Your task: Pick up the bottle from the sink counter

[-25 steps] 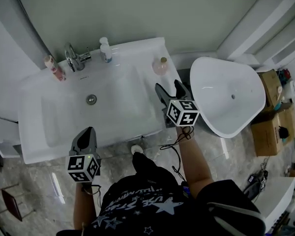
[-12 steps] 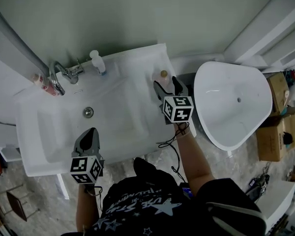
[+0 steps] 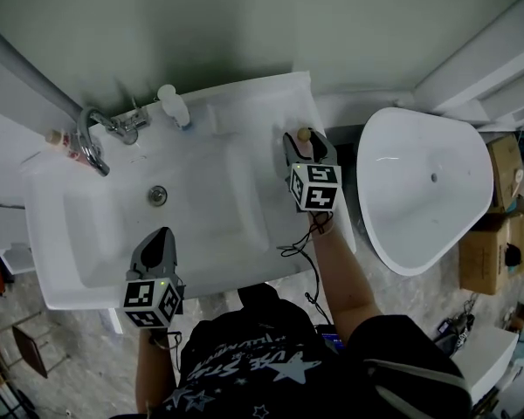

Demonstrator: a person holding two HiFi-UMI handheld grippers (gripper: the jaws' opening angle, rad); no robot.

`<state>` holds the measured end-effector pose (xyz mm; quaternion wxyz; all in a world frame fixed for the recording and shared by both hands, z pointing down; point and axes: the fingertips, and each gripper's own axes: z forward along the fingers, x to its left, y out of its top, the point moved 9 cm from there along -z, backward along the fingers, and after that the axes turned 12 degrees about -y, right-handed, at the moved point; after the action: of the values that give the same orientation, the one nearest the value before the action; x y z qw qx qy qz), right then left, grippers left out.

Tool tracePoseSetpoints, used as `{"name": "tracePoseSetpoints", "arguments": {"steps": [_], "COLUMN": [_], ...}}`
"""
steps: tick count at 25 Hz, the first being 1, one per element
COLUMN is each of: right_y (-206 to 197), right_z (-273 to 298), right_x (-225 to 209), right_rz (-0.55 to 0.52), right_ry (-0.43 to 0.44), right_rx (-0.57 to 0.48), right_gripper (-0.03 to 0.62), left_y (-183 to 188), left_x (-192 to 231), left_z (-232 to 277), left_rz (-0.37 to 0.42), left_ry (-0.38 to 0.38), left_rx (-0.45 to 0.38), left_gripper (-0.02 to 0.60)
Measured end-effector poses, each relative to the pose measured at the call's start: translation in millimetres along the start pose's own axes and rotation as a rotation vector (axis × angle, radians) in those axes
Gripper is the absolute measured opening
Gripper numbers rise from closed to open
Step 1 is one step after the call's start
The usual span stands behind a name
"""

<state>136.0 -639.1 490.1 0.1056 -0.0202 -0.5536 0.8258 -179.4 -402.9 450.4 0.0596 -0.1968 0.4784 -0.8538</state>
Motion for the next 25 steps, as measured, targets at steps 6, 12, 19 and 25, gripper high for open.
{"name": "tracePoseSetpoints", "arguments": {"steps": [6, 12, 19, 25], "right_y": [-1.3, 6.3, 40.6, 63.9], "right_z": [5.2, 0.7, -45.9, -105.2], "right_x": [2.6, 6.5, 18.6, 40.6], "right_rz": [-0.052, -0.069, -0.060, -0.032], "right_ry": [-0.067, -0.061, -0.020, 0.024], "right_rx": [-0.009, 0.005, -0.067, -0.125], "right_gripper": [0.167, 0.141, 0.140, 0.140], "left_y": [-10.2, -15.5, -18.1, -31.1], "left_x": [1.2, 3.7, 1.5, -0.5], "left_z": [0.0, -7.6, -44.5, -90.9], "left_rz": [-0.022, -0.024, -0.012, -0.002], "left_ry": [0.002, -0.010, -0.006, -0.008], "left_rx": [0.021, 0.010, -0.043, -0.080], "left_gripper": [0.020, 0.020, 0.020, 0.020]}}
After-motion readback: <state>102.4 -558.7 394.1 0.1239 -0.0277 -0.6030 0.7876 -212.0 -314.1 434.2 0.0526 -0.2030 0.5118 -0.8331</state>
